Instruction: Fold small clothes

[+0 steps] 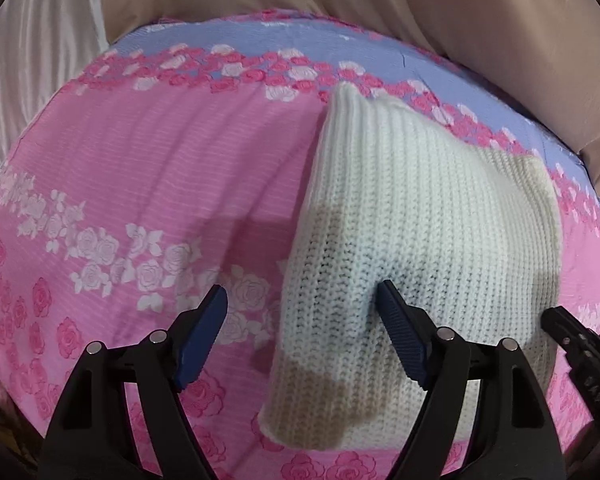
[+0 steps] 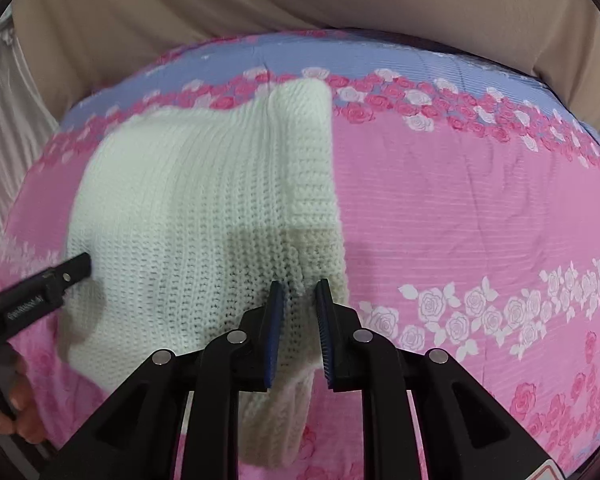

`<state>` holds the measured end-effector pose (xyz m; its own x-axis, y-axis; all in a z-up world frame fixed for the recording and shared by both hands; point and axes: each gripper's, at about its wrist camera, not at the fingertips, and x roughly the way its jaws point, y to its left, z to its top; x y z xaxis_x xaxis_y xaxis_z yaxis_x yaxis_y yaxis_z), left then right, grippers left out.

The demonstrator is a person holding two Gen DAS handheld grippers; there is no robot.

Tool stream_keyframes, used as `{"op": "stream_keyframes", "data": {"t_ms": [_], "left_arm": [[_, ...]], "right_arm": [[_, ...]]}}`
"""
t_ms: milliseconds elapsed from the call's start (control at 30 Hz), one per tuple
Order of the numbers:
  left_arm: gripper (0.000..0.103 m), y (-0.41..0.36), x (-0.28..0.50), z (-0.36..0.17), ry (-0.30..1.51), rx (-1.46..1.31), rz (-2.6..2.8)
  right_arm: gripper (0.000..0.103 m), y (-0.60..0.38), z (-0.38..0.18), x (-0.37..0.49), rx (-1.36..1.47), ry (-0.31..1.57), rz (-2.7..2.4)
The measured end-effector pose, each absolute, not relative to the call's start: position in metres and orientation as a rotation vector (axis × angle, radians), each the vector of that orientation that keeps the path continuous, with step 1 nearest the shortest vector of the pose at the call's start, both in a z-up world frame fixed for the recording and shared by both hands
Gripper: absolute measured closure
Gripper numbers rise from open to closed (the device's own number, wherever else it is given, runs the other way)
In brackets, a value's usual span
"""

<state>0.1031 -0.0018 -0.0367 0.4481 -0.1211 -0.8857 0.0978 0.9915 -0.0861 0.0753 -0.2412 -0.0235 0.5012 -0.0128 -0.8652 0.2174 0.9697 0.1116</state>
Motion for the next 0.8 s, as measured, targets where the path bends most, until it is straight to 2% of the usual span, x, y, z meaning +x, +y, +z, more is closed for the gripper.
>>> {"op": "stream_keyframes", "data": {"t_ms": [67, 100, 133, 167, 233, 367, 533, 800], "left_arm": [[0.029, 0.001, 0.088, -0.021, 1.063, -0.006, -0.113], [0.026, 0.002, 0.079, -0.014, 1.044, 0.003, -0.114], [0.019, 0.002, 0.064, -0.006, 1.018, 0.02, -0.117], [0.017, 0.002, 0.052, -0.001, 1.004, 0.035, -0.113], [0.016, 0.0, 0.032, 0.005, 0.981, 0.053, -0.127], [0.016, -0.007, -0.001, 0.003, 1.004, 0.05, -0.129], [0.016, -0.02, -0.023, -0.007, 1.053, 0.092, -0.169], [0.017, -0.029, -0.036, -0.004, 1.025, 0.141, -0.174]], "right_arm": [[0.083, -0.241, -0.004, 0.054, 0.248, 0.991, -0.148], [0.082, -0.24, 0.003, 0.041, 0.251, 0.972, -0.156], [0.076, -0.237, 0.008, 0.025, 0.25, 0.959, -0.169], [0.066, -0.234, 0.009, 0.013, 0.245, 0.956, -0.183], [0.052, -0.225, 0.007, -0.011, 0.218, 0.962, -0.209], [0.042, -0.211, -0.005, -0.045, 0.174, 0.986, -0.238], [0.039, -0.214, -0.004, -0.048, 0.193, 0.992, -0.246], [0.038, -0.202, -0.008, -0.052, 0.171, 1.014, -0.235]]}}
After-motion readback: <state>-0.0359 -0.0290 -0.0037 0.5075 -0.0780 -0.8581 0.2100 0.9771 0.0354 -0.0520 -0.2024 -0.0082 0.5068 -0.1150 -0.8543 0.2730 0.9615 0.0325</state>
